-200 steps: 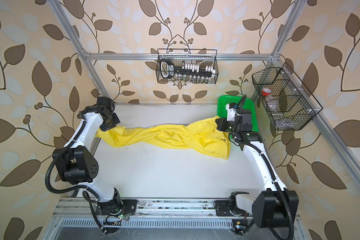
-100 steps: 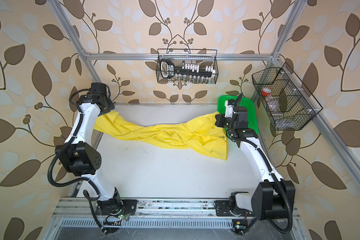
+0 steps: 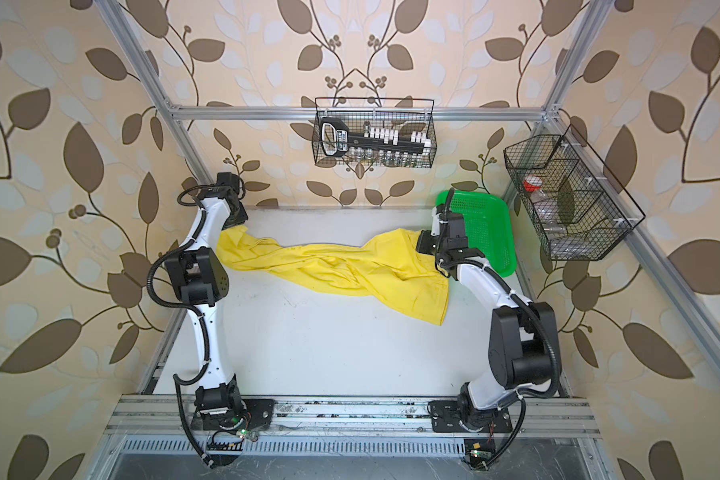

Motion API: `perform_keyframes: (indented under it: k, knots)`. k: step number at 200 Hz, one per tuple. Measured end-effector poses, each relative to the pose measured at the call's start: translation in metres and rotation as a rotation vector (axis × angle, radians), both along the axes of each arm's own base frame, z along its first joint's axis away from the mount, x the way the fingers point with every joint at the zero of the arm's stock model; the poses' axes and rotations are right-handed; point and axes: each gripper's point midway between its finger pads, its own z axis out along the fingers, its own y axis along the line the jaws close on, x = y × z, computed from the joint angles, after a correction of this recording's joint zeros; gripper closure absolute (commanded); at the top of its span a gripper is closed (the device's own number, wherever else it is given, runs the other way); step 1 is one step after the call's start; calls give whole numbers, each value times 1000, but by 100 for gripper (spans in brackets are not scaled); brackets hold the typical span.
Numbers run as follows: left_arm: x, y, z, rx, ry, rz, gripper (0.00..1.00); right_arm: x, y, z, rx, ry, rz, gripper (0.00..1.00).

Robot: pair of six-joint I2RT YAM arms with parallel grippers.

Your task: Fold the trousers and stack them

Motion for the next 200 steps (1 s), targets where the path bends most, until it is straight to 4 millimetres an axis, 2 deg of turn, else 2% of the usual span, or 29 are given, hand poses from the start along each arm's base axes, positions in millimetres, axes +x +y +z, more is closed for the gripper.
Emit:
perform_keyframes:
  k: [15, 22, 36, 50, 65, 89, 101, 116, 129, 141, 160, 176, 188, 200]
  knots:
    - [1, -5, -2, -28, -6, -7, 29, 10, -1, -10, -33, 15, -9, 75]
    - [2, -7, 0, -40, -14, -16, 26, 14, -2, -12, -48, 17, -15, 64]
    - [0, -13, 5, -71, -24, -33, 21, 22, -4, -8, -73, 13, -21, 49]
    - [-6, -21, 14, -100, -29, -51, 17, 25, -5, 0, -89, -1, -17, 42]
    - [-24, -31, 27, -141, -27, -64, 15, 19, -4, 11, -93, -7, -8, 36]
    - [-71, -50, 44, -219, -28, -67, 15, -7, -3, 35, -49, -18, 15, 26]
    - [-97, -63, 47, -273, -31, -61, 14, -32, -4, 44, -10, -22, 25, 24]
    - [-129, -84, 43, -347, -28, -51, 14, -65, -6, 46, 35, -13, 16, 21]
    - [-151, -103, 30, -398, -5, -41, 14, -94, -7, 37, 77, 15, 2, 15]
    - [-168, -129, 9, -450, 29, -41, 14, -119, -8, 20, 108, 60, -19, 13]
    - [-190, -166, -33, -522, 101, -26, 14, -153, -13, -19, 143, 157, -64, 12]
    - [-208, -190, -63, -572, 158, 5, 14, -176, -18, -53, 161, 248, -110, 12]
    - [-213, -199, -77, -591, 180, 34, 14, -189, -22, -76, 166, 310, -144, 12]
    - [-207, -204, -85, -605, 171, 53, 15, -197, -26, -92, 165, 353, -174, 11]
